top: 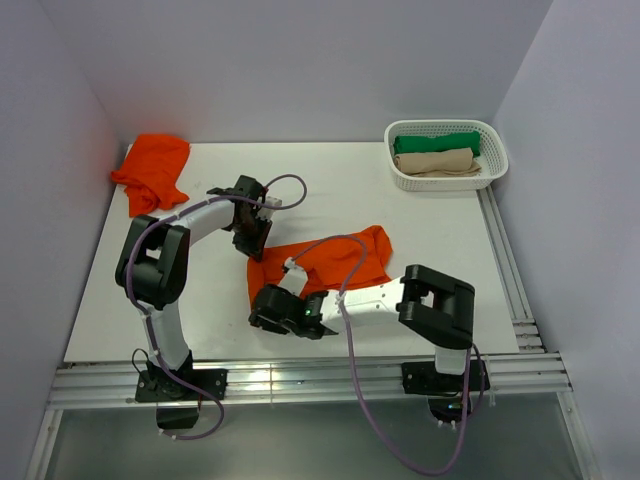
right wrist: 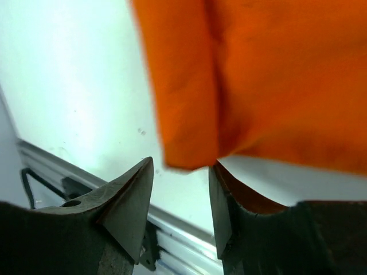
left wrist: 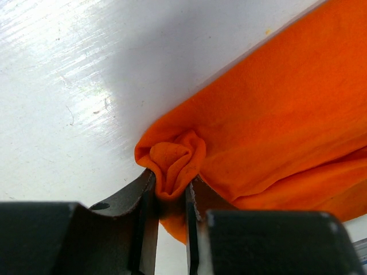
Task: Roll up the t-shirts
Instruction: Roll the tshirt
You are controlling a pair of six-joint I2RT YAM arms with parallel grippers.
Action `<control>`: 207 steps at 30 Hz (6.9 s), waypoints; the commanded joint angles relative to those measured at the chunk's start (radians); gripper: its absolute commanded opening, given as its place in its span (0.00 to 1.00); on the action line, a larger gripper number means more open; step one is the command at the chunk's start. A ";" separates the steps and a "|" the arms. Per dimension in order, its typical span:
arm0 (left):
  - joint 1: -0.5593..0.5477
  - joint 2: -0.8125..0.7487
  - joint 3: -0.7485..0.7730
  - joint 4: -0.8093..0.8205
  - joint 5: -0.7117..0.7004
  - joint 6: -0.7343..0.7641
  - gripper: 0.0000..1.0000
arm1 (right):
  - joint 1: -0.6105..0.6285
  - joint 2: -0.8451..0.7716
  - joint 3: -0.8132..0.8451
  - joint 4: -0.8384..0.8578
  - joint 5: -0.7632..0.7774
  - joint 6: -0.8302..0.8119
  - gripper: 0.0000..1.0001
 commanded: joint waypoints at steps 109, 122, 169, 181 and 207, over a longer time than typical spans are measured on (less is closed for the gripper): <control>0.103 -0.155 0.038 -0.078 0.260 0.093 0.63 | -0.222 0.041 -0.251 0.689 -0.174 0.101 0.33; 0.052 -0.082 -0.069 0.072 0.180 0.063 0.61 | -0.242 0.208 -0.265 0.946 -0.210 0.218 0.31; -0.101 -0.033 0.023 -0.023 -0.136 0.014 0.34 | 0.048 0.068 0.506 -0.620 0.292 -0.137 0.52; -0.106 -0.028 0.034 -0.032 -0.136 0.015 0.34 | -0.067 0.187 0.521 -0.364 0.335 -0.319 0.45; -0.113 -0.030 0.110 -0.072 -0.122 0.011 0.50 | -0.109 0.322 0.553 -0.462 0.279 -0.281 0.46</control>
